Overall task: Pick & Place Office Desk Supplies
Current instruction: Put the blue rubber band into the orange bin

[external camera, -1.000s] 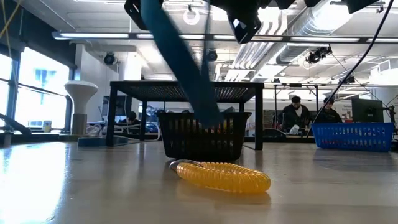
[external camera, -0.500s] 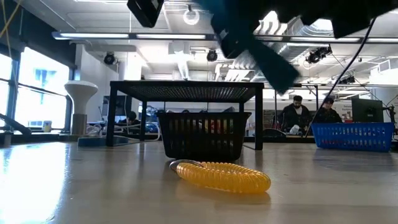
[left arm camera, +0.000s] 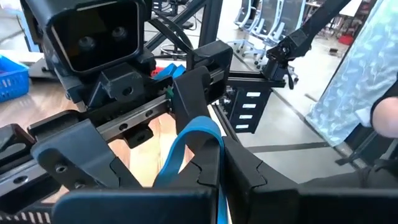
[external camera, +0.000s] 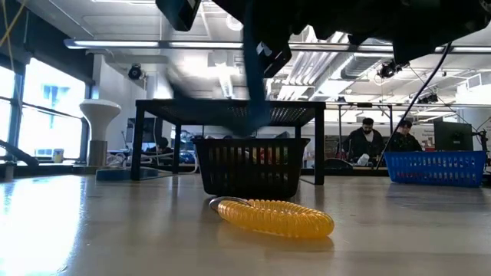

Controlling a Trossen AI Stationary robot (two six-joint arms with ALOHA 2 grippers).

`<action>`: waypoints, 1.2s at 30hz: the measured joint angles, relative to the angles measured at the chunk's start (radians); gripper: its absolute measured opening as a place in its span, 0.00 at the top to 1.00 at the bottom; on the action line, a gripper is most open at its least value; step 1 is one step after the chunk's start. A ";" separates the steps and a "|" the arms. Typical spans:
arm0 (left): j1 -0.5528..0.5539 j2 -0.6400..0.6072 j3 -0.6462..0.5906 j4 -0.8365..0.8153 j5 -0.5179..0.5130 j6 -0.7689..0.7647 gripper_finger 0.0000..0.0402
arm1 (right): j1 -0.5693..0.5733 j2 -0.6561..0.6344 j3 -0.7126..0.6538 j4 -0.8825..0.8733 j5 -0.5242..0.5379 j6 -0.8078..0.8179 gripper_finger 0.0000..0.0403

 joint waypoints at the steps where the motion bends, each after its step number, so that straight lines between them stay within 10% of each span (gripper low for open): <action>1: 0.002 0.000 0.000 0.000 0.001 0.016 1.00 | 0.000 0.000 0.006 -0.001 0.011 0.000 0.53; 10: 0.007 0.000 0.000 0.009 -0.058 0.046 1.00 | 0.000 0.000 0.060 -0.073 -0.037 -0.050 0.59; 20: -0.001 0.000 0.000 0.012 -0.062 0.054 1.00 | -0.001 0.000 0.062 -0.129 -0.069 -0.114 0.97; 36: -0.020 0.001 0.000 0.004 -0.054 0.068 0.92 | -0.003 0.000 0.062 -0.159 -0.039 -0.105 0.99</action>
